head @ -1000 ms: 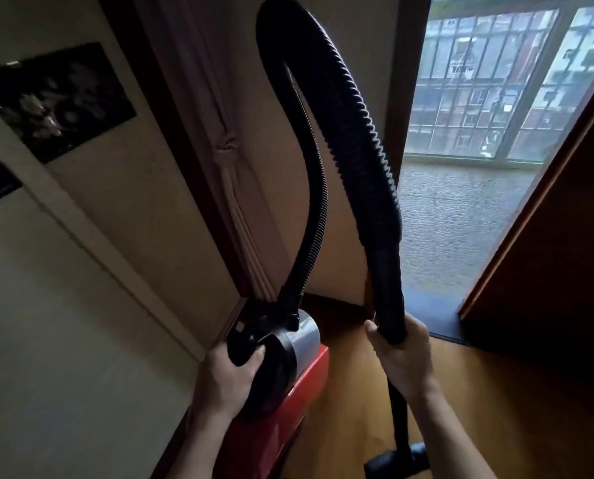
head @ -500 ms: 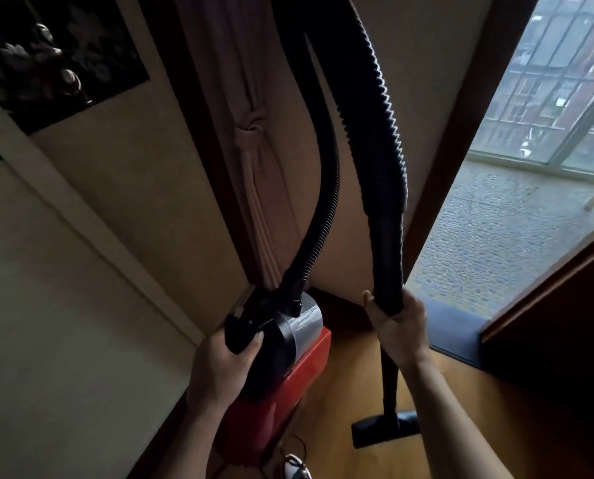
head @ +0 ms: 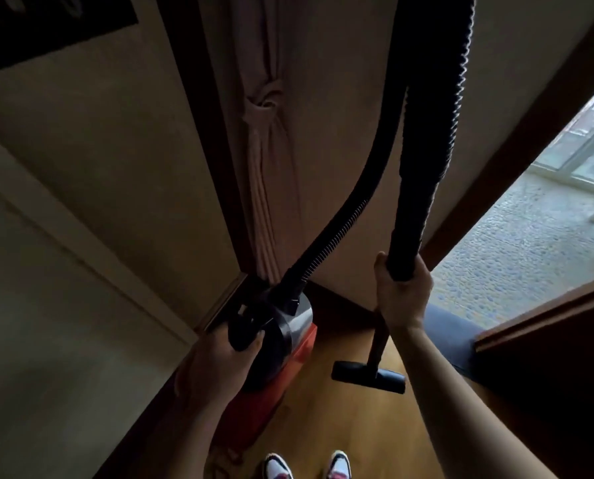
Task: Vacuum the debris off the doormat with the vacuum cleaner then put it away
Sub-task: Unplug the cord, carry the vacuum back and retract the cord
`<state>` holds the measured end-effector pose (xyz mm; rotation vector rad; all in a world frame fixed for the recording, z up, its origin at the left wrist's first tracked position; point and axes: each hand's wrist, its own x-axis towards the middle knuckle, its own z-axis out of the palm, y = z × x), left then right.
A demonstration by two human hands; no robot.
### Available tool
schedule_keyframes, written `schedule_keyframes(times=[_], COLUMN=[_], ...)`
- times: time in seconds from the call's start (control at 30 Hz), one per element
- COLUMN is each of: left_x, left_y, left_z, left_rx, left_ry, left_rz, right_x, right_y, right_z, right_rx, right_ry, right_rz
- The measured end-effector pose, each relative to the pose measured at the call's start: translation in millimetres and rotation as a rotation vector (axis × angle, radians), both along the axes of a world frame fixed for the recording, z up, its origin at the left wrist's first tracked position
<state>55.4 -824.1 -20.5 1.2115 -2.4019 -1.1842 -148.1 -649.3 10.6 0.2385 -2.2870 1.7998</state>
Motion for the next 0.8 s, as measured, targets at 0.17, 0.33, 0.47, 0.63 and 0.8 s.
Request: schedule_keyframes(times=[0.17, 0.33, 0.47, 0.63, 0.8], left_x=[-27.4, -51.3, -70.7, -89.0, -108.9], left_y=[-3.4, -2.1, -3.9, -1.3, -4.5], left_z=[-46.9, -118.0, -189.9, -295.7, -400.0], left_rx=[0.053, 0.08, 0.112, 0.137, 0.169], left_ry=[-0.06, -0.077, -0.108, -0.12, -0.133], left_rz=[0.058, 0.06, 0.057, 0.074, 0.122], right_x=[-42.1, -79.2, -105.2, -120.7, -132.7], right_y=[-28.6, -47.8, -66.9, -101.3, -124.7], right_z=[-39.2, -100.0, -157.2, -238.1, -301.1], right_rx=[-0.002, 0.0, -0.04, -0.056, -0.105], right_ry=[-0.029, -0.07, -0.078, -0.07, -0.016], right_rz=[-0.001, 0.151, 0.215, 0.246, 0.235])
